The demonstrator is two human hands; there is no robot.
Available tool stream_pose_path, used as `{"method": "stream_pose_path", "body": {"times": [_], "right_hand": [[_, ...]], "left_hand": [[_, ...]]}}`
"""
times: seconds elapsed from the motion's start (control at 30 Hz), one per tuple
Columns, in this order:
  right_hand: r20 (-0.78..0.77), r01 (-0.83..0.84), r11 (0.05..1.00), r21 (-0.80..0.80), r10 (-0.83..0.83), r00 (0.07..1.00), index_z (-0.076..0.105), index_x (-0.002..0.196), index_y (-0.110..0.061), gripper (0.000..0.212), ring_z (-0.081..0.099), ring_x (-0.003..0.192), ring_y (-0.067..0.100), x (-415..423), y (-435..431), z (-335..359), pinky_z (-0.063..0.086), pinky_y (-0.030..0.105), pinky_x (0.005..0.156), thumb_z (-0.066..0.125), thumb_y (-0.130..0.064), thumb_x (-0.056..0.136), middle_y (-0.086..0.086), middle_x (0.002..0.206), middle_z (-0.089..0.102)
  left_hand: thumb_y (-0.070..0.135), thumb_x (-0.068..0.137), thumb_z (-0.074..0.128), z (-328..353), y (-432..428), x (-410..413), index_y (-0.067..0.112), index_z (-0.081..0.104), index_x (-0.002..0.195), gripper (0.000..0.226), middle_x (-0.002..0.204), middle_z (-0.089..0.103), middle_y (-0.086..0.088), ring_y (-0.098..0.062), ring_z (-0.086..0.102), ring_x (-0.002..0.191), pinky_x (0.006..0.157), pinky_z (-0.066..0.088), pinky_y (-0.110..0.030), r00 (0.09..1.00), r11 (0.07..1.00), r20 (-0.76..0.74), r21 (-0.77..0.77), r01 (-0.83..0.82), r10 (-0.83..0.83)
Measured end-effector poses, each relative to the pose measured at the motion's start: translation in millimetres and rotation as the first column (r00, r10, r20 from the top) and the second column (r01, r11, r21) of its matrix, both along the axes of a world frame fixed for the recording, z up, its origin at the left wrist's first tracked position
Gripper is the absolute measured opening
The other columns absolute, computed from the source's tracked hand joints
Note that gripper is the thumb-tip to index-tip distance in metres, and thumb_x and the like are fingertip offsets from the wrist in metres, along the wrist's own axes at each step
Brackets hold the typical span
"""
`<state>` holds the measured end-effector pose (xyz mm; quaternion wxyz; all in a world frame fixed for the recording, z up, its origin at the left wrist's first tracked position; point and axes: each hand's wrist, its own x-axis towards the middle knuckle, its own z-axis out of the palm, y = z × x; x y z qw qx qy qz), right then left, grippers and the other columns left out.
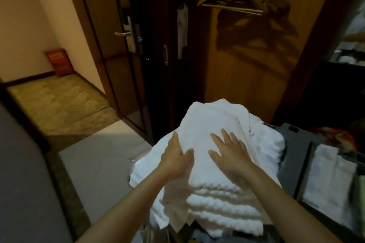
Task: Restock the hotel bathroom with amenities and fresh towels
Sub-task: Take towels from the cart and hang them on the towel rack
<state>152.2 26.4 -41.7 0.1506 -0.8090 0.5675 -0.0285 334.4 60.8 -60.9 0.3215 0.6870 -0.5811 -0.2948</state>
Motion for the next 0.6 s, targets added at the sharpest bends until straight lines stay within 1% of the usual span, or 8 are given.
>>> {"method": "stream_pose_path", "body": {"times": [0.07, 0.17, 0.2, 0.33, 0.43, 0.5, 0.53, 0.6], "right_hand": [[0.005, 0.014, 0.998, -0.056, -0.014, 1.000, 0.003, 0.149, -0.032, 0.060, -0.008, 0.145, 0.026, 4.0, -12.5, -6.5, 0.002, 0.046, 0.117, 0.022, -0.052, 0.096, 0.003, 0.159, -0.007], [-0.017, 0.009, 0.996, -0.086, -0.011, 1.000, 0.005, 0.150, -0.030, 0.063, -0.003, 0.145, 0.028, 6.9, -31.3, -9.6, 0.005, 0.048, 0.117, 0.019, -0.056, 0.095, 0.005, 0.159, 0.001], [-0.028, 0.011, 0.997, -0.080, -0.013, 1.000, 0.005, 0.150, -0.029, 0.063, -0.002, 0.145, 0.029, 8.2, -35.8, -10.7, 0.005, 0.049, 0.117, 0.019, -0.057, 0.094, 0.005, 0.159, 0.003], [-0.046, 0.055, 0.995, -0.083, -0.059, 0.997, 0.006, 0.150, -0.027, 0.066, 0.000, 0.145, 0.032, 16.7, -51.9, -11.8, 0.004, 0.052, 0.116, 0.017, -0.059, 0.093, 0.006, 0.158, 0.009], [-0.089, 0.092, 0.994, -0.054, -0.097, 0.991, 0.007, 0.150, -0.025, 0.069, 0.002, 0.144, 0.035, 26.4, -65.6, -9.6, 0.005, 0.054, 0.115, 0.016, -0.061, 0.092, 0.008, 0.157, 0.013], [-0.103, 0.114, 0.992, -0.053, -0.119, 0.987, 0.006, 0.150, -0.024, 0.069, 0.003, 0.144, 0.036, 32.6, -71.8, -9.7, 0.005, 0.055, 0.114, 0.014, -0.062, 0.092, 0.010, 0.157, 0.014], [-0.107, 0.123, 0.991, -0.059, -0.128, 0.986, 0.005, 0.150, -0.025, 0.069, 0.003, 0.144, 0.036, 34.8, -74.3, -10.1, 0.004, 0.055, 0.114, 0.013, -0.062, 0.092, 0.011, 0.157, 0.014], [-0.110, 0.131, 0.989, -0.064, -0.137, 0.984, 0.004, 0.150, -0.025, 0.069, 0.003, 0.144, 0.035, 36.7, -77.3, -10.9, 0.003, 0.054, 0.115, 0.012, -0.062, 0.092, 0.011, 0.157, 0.013]], "left_hand": [[0.047, 0.087, 0.047, -6.2, -7.9, -0.4, 0.029, 0.026, 0.139, 0.058, 0.139, 0.040, 0.004, -0.020, 0.045, 0.124, 0.103, 0.041, -0.046, 1.000, 0.999, 0.007, -0.024, -0.022, 0.022], [0.066, 0.081, 0.034, -17.8, -17.9, 1.9, 0.031, 0.027, 0.141, 0.070, 0.140, 0.042, 0.007, -0.015, 0.045, 0.125, 0.103, 0.041, -0.044, 0.998, 0.997, 0.009, -0.040, -0.060, 0.060], [0.068, 0.081, 0.031, -21.5, -22.3, 2.7, 0.030, 0.029, 0.140, 0.070, 0.138, 0.045, 0.007, -0.015, 0.046, 0.124, 0.102, 0.042, -0.044, 0.998, 0.997, 0.009, -0.034, -0.068, 0.069], [0.055, 0.089, 0.036, -18.9, -44.3, 1.1, 0.026, 0.041, 0.133, 0.053, 0.130, 0.053, 0.004, -0.017, 0.050, 0.119, 0.098, 0.045, -0.044, 0.996, 0.994, 0.037, -0.074, -0.076, 0.078], [0.059, 0.084, 0.033, -17.8, -64.4, 4.6, 0.029, 0.049, 0.126, 0.054, 0.119, 0.060, 0.008, -0.013, 0.058, 0.107, 0.089, 0.051, -0.041, 0.998, 0.996, 0.041, -0.088, -0.035, 0.039], [0.062, 0.078, 0.030, -20.0, -79.2, 9.1, 0.028, 0.056, 0.118, 0.059, 0.108, 0.065, 0.008, -0.012, 0.063, 0.097, 0.081, 0.055, -0.040, 0.999, 0.999, 0.024, -0.041, -0.023, 0.024], [0.061, 0.077, 0.032, -18.3, -85.6, 10.5, 0.026, 0.058, 0.113, 0.056, 0.103, 0.066, 0.007, -0.012, 0.064, 0.091, 0.078, 0.056, -0.040, 1.000, 1.000, 0.006, 0.004, -0.026, 0.026], [0.048, 0.084, 0.043, -5.7, -95.9, 12.6, 0.018, 0.060, 0.103, 0.039, 0.094, 0.067, 0.002, -0.013, 0.065, 0.083, 0.065, 0.055, -0.034, 0.996, 0.995, -0.063, 0.091, -0.051, 0.056]]}}
